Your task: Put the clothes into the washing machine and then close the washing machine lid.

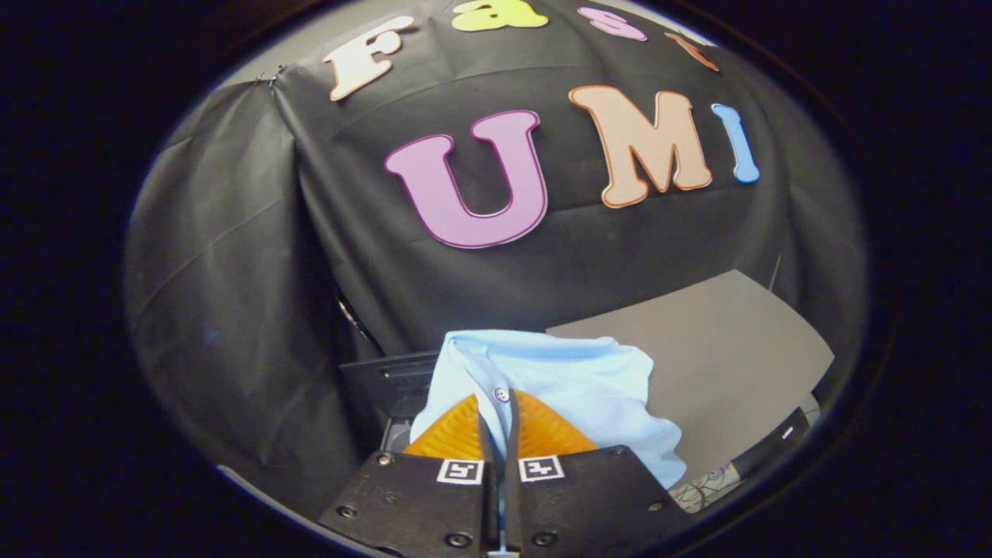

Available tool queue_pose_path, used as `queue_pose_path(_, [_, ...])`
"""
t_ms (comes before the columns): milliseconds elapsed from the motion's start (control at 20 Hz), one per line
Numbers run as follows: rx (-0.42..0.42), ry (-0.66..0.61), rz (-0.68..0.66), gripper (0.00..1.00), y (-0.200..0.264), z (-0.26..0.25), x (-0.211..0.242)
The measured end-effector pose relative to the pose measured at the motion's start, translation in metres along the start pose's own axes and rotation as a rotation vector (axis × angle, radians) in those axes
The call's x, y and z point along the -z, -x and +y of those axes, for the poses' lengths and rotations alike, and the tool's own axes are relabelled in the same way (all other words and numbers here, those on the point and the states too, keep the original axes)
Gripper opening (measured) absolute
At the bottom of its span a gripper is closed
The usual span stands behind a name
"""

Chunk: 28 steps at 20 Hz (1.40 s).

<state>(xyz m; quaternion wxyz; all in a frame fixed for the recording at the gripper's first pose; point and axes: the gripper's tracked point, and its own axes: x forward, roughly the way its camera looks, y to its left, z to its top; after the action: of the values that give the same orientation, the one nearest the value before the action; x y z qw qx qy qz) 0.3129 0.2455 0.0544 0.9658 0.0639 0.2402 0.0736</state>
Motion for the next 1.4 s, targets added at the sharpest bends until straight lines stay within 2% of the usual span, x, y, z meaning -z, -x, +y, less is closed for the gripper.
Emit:
queue_pose_path(300, [-0.07, -0.015, -0.085, 0.03, -0.025, 0.062, 0.003])
queue_pose_path(650, [-0.161, -0.027, 0.076, 0.03, -0.088, 0.111, 0.083])
queue_pose_path(1000, [-0.119, 0.143, 0.182, 0.03, -0.138, 0.124, 0.171])
queue_pose_path(1400, [-0.077, 0.214, 0.283, 0.03, -0.189, 0.104, 0.249])
